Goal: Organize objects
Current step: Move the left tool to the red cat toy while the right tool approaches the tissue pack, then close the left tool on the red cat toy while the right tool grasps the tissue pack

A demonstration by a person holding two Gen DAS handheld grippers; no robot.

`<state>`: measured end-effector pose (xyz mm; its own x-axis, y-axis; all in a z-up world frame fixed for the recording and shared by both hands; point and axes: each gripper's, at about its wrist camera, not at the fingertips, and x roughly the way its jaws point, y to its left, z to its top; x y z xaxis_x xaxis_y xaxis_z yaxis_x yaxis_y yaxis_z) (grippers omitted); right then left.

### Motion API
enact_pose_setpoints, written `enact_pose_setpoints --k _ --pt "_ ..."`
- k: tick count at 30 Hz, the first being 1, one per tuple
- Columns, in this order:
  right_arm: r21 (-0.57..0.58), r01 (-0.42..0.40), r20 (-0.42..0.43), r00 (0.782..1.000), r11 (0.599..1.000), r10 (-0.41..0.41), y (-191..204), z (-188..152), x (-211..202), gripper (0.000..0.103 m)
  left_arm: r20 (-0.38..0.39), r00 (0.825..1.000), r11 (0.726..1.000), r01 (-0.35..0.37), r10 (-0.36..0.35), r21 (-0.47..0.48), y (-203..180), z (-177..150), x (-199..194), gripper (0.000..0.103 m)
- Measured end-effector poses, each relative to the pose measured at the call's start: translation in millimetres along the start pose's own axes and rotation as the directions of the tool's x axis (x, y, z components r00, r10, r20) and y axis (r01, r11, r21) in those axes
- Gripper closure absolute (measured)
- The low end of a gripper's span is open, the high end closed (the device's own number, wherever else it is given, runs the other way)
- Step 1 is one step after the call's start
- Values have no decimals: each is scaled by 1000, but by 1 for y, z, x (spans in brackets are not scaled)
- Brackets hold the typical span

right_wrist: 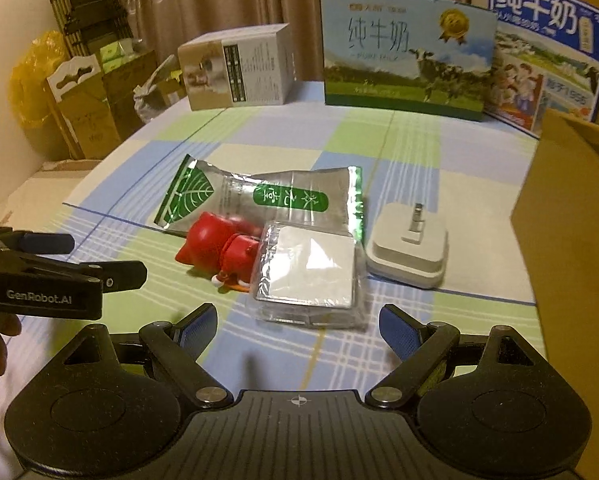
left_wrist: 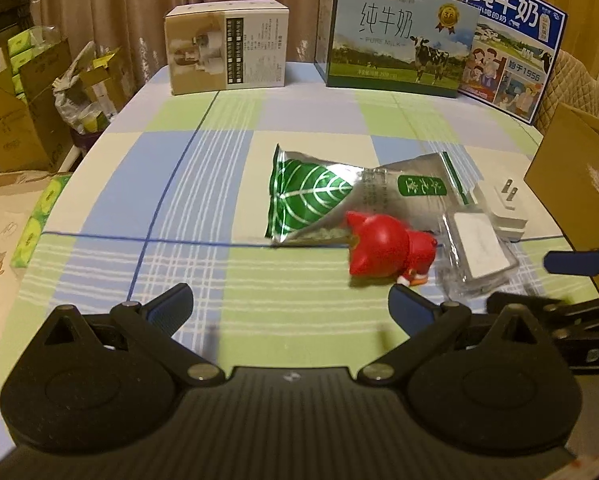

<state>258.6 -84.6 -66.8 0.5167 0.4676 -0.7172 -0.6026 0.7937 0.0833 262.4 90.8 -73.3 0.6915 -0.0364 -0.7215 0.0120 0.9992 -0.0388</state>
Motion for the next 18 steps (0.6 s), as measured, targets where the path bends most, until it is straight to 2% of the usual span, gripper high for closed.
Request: enact_pose_setpoints --k 7,15,16,17,18 --pt "23 14 -22 1000 1000 -14 -5 6 33 18 -5 1000 1000 10 -10 -16 6 3 13 1" --pt "5 28 -27 999 1000 -28 -5 10 47 19 -7 1000 1000 19 -19 -18 6 1 14 1" --pt "5 29 -29 999 1000 -29 -6 10 48 22 -6 1000 1000 19 -19 -16 6 1 14 1" --pt "9 24 -30 999 1000 -23 -6 10 48 33 -6 1000 1000 20 -20 -13 5 1 14 1" --pt "14 17 -30 999 1000 -16 -7 11 47 34 -5 1000 1000 22 -22 -12 4 1 14 1"
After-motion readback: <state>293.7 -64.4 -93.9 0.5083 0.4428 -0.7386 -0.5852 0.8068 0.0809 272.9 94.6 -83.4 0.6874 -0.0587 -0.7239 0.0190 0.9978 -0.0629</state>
